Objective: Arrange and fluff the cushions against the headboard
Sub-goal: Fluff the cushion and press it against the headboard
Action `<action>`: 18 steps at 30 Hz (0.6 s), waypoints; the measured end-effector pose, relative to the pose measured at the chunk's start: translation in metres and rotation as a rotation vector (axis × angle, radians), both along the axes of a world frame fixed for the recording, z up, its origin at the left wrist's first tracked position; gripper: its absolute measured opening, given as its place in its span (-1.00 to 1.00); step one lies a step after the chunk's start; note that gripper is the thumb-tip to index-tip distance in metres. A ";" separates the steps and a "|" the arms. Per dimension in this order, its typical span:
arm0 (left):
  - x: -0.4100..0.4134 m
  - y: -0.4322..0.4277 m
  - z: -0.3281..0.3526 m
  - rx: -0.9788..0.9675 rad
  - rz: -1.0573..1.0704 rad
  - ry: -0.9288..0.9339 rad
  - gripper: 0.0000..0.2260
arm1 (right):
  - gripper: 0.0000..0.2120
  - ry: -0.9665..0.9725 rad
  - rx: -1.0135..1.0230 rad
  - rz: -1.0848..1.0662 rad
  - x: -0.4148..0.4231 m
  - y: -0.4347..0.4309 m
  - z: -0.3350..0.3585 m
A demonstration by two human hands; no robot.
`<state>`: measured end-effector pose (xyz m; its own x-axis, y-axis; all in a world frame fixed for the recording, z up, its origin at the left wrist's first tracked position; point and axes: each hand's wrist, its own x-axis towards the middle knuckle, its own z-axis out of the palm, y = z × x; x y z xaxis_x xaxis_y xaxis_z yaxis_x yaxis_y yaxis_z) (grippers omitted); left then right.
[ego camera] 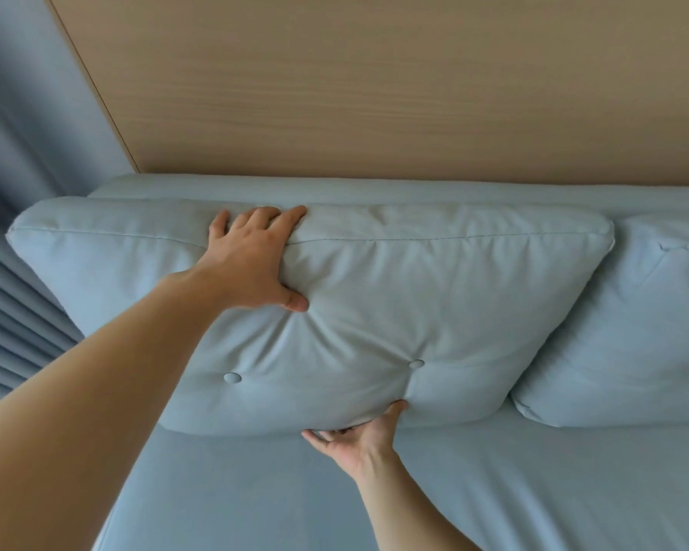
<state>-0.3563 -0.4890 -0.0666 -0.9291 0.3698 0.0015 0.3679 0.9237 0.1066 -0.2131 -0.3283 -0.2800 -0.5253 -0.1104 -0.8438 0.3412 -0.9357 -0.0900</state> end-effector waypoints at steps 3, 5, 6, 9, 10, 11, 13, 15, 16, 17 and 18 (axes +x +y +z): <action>0.005 0.003 0.008 -0.053 0.026 -0.025 0.29 | 0.08 -0.030 0.061 0.059 0.012 0.008 0.004; 0.015 0.013 0.017 -0.102 0.047 -0.059 0.33 | -0.04 -0.086 0.126 0.099 0.028 0.022 0.009; 0.022 0.021 0.023 -0.108 0.046 -0.085 0.35 | -0.09 -0.121 0.157 0.112 0.038 0.032 0.009; 0.047 0.076 0.051 -0.032 -0.098 -0.106 0.36 | -0.14 -0.172 0.239 0.063 0.068 0.090 0.015; 0.055 0.103 0.062 -0.008 -0.168 -0.080 0.33 | -0.15 -0.173 0.268 0.028 0.077 0.116 0.019; 0.061 0.133 0.074 0.012 -0.239 -0.048 0.30 | -0.16 -0.175 0.295 -0.008 0.084 0.144 0.025; 0.070 0.199 0.093 0.064 -0.356 0.015 0.21 | -0.17 -0.165 0.341 -0.087 0.094 0.206 0.036; 0.078 0.269 0.107 0.130 -0.440 0.062 0.10 | -0.15 -0.120 0.372 -0.159 0.102 0.274 0.046; 0.082 0.305 0.112 0.163 -0.469 0.075 0.05 | -0.13 -0.105 0.380 -0.186 0.104 0.309 0.050; 0.086 0.340 0.114 0.189 -0.489 0.084 0.01 | -0.10 -0.095 0.381 -0.212 0.107 0.342 0.054; 0.090 0.374 0.115 0.209 -0.498 0.094 -0.02 | -0.07 -0.080 0.381 -0.232 0.107 0.375 0.057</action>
<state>-0.2663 -0.1153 0.0484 -0.6337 0.7482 0.1963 0.7724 0.5978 0.2146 -0.1058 0.0468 -0.2226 -0.4312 0.3287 -0.8403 0.1462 -0.8936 -0.4245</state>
